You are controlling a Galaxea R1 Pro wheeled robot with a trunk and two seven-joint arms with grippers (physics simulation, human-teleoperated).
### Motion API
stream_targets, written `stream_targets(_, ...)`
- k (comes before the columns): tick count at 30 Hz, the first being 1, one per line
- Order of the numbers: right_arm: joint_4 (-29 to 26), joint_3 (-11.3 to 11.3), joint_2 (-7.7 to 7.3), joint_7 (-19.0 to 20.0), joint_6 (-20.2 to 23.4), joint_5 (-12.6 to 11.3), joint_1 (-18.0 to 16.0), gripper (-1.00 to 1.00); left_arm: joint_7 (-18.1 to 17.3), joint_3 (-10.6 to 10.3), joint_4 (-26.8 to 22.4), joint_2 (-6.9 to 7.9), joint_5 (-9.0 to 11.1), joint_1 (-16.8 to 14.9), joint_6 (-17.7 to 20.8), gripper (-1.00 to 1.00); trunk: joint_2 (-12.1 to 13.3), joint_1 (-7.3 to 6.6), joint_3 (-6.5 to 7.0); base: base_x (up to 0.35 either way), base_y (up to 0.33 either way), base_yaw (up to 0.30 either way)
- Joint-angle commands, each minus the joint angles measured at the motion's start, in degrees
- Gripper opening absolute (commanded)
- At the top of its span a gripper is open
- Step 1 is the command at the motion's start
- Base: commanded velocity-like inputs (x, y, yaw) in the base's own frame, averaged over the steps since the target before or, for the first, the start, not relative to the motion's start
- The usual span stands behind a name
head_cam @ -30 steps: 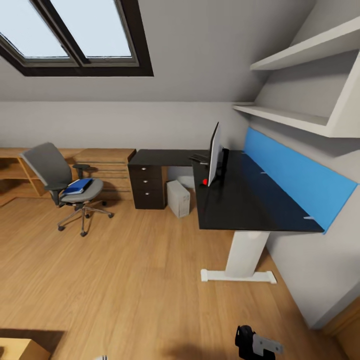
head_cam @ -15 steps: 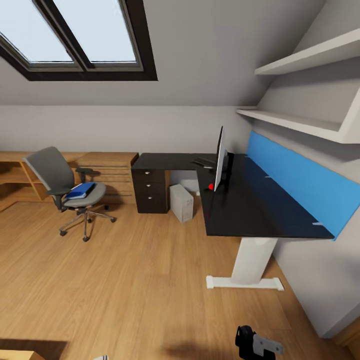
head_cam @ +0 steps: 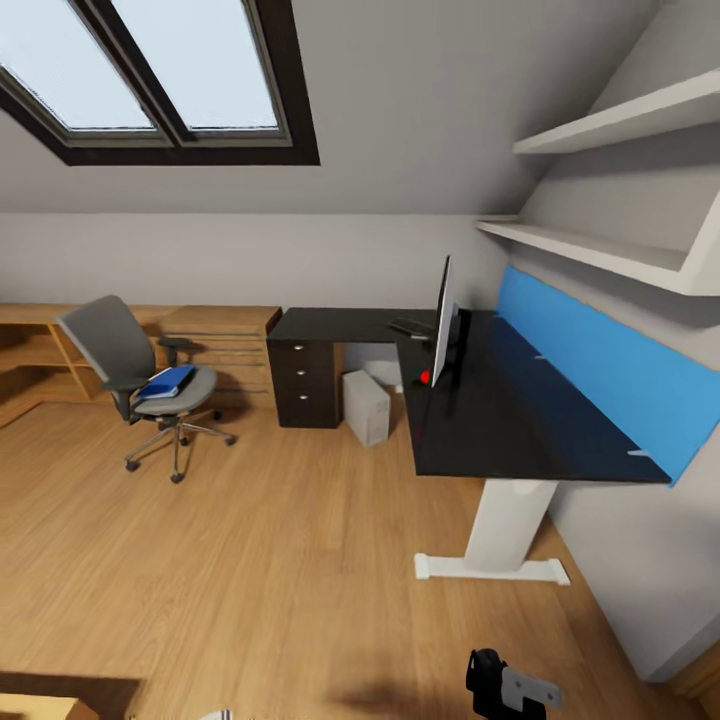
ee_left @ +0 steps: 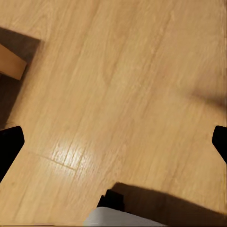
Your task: In the bedroom, organize the workspace by keeping the computer under the desk, ensuring the monitor is on the desk, placing the keyboard on the desk next to the monitor, placing the mouse on the desk next to the keyboard, moving the folder from the swivel chair onto the desk next to the mouse, stacking the notebook on top of the folder with the pen on top of the notebook, and positioning the swivel chair next to the desk.
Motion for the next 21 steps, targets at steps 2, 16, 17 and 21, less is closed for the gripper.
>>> stream_targets(2, 0.0, -0.1, 0.03, 0.0, -0.2, -0.1, 0.0, -1.00, 0.2, -2.1, 0.1, -0.69, 0.6, 0.0, -0.1, 1.00, 0.8, -0.44, 0.30, 0.000, -0.009, 0.254)
stream_targets(16, 1.2, 0.0, 0.03, 0.0, -0.2, 0.0, 0.0, -1.00, 0.6, -4.8, 1.0, -0.88, 0.6, 0.0, 0.0, 1.00, 6.4, -3.51, 2.84, 0.047, -0.061, 0.273)
stream_targets(17, 1.5, 0.0, 0.03, 0.0, -0.2, 0.0, 0.0, -1.00, 0.6, -4.9, 1.6, -0.87, 0.6, 0.0, 0.0, 1.00, 6.8, -3.73, 3.04, 0.157, 0.272, 0.275)
stream_targets(21, 1.9, 0.1, 0.03, 0.0, -0.2, 0.0, 0.0, -1.00, 0.5, -4.9, 3.2, -0.87, 0.6, 0.0, 0.0, 1.00, 8.4, -4.61, 3.83, 0.166, 0.295, 0.275)
